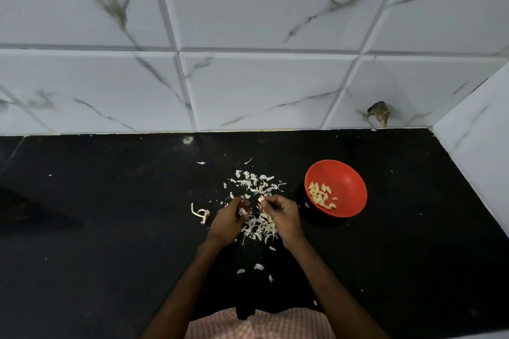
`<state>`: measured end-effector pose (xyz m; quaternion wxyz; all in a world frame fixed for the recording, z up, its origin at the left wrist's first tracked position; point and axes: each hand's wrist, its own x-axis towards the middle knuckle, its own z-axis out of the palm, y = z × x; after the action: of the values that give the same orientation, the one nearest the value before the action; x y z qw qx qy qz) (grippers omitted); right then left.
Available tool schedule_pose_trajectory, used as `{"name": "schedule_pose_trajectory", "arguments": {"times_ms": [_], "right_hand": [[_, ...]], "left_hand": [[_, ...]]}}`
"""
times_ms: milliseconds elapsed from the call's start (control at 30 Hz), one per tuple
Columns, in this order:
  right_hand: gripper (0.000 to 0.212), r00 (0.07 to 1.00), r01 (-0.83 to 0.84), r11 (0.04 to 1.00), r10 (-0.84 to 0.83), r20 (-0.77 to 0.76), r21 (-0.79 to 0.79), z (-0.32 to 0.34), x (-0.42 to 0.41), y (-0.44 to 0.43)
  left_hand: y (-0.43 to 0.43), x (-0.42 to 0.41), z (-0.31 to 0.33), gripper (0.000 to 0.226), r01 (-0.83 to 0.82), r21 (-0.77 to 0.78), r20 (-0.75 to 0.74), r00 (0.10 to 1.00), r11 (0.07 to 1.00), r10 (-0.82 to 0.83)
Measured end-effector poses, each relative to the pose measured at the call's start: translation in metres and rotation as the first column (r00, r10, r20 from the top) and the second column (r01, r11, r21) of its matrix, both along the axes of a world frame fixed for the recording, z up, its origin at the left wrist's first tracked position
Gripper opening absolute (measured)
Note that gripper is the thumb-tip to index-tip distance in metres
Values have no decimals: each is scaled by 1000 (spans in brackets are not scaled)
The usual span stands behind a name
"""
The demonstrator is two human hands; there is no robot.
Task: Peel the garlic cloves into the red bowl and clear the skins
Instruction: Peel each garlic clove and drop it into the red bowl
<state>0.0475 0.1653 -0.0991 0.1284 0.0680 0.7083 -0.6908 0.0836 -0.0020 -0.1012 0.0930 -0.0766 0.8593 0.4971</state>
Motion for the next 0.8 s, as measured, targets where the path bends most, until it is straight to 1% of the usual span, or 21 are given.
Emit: {"name": "schedule_pose_trajectory", "arguments": {"times_ms": [67, 133, 167, 200, 267, 333, 467, 567, 667, 733, 800], "right_hand": [[7, 1000, 10, 999, -9, 13, -46, 2, 0, 2], [7, 1000, -7, 997, 7, 4, -81, 4, 1, 4], [7, 1000, -17, 995, 16, -5, -94, 6, 2, 4], [7, 1000, -22, 994, 21, -15, -105, 7, 3, 4], [6, 999, -27, 992, 24, -25, -125, 11, 4, 2], [7, 999, -31, 987, 24, -43, -155, 17, 4, 0], [10, 996, -43, 976, 26, -82, -213, 22, 6, 0], [15, 998, -28, 971, 12, -68, -236, 23, 6, -1], [21, 996, -45, 977, 27, -87, -209, 26, 6, -4], [23, 988, -60, 989, 39, -149, -138, 29, 5, -5], [18, 973, -55, 997, 41, -227, -54, 33, 5, -6]], "left_hand": [[2, -1, 3, 25, 22, -63, -31, 999, 998, -24], [4, -3, 8, 21, -10, -94, -113, 994, 995, 0], [6, -4, 12, 19, -37, -67, -145, 989, 997, 27], [7, -5, 16, 16, -61, 1, -158, 986, 998, 60], [11, -6, 24, 11, -108, 176, -146, 980, 978, 134], [13, -8, 31, 4, -136, 288, -127, 976, 948, 178], [15, -8, 39, 8, -171, 417, -82, 971, 893, 224], [16, -5, 41, 6, -185, 460, -38, 973, 868, 227], [16, -4, 44, 5, -205, 460, -60, 964, 864, 260], [16, -3, 47, 7, -200, 470, -79, 960, 860, 267], [15, -1, 49, 7, -201, 458, -95, 957, 866, 273]]}}
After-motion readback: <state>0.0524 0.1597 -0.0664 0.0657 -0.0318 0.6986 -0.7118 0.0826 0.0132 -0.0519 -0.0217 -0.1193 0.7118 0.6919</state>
